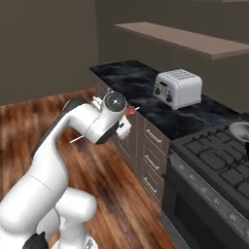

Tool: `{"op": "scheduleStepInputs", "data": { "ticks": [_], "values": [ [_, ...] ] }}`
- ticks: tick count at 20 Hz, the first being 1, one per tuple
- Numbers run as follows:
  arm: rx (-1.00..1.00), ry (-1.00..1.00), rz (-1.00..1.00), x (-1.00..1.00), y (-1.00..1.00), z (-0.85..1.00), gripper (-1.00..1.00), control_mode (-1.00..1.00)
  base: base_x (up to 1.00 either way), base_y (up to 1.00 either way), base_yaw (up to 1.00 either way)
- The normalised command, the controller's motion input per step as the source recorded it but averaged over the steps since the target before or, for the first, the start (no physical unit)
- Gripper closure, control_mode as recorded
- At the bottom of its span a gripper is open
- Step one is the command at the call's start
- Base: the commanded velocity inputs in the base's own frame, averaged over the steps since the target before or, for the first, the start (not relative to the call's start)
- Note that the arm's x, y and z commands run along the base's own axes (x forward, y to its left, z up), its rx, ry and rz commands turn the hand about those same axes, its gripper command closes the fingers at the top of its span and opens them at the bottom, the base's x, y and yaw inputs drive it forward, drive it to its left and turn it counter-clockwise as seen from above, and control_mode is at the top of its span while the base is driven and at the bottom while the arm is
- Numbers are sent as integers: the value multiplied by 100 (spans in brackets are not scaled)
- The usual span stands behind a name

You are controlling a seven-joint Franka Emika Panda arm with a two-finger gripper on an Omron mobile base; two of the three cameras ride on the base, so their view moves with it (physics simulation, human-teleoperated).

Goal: Place the cold items (apple and carrot) from the fridge in one tupperware on the dining counter. Place the warm items (kebab skewer and hot dog) in the stove area in another tupperware.

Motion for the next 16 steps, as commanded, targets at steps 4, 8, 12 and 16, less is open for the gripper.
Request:
{"op": "scheduleStepInputs", "data": {
  "ticks": [4,8,12,16],
  "values": [
    [0,0,0,0,0,0,100,100,-100,-33,68],
    [0,0,0,0,0,0,100,100,-100,-38,66],
    [0,0,0,0,0,0,100,100,-100,-39,61],
    [0,0,0,0,0,0,100,100,-100,-19,49]
  ]
}}
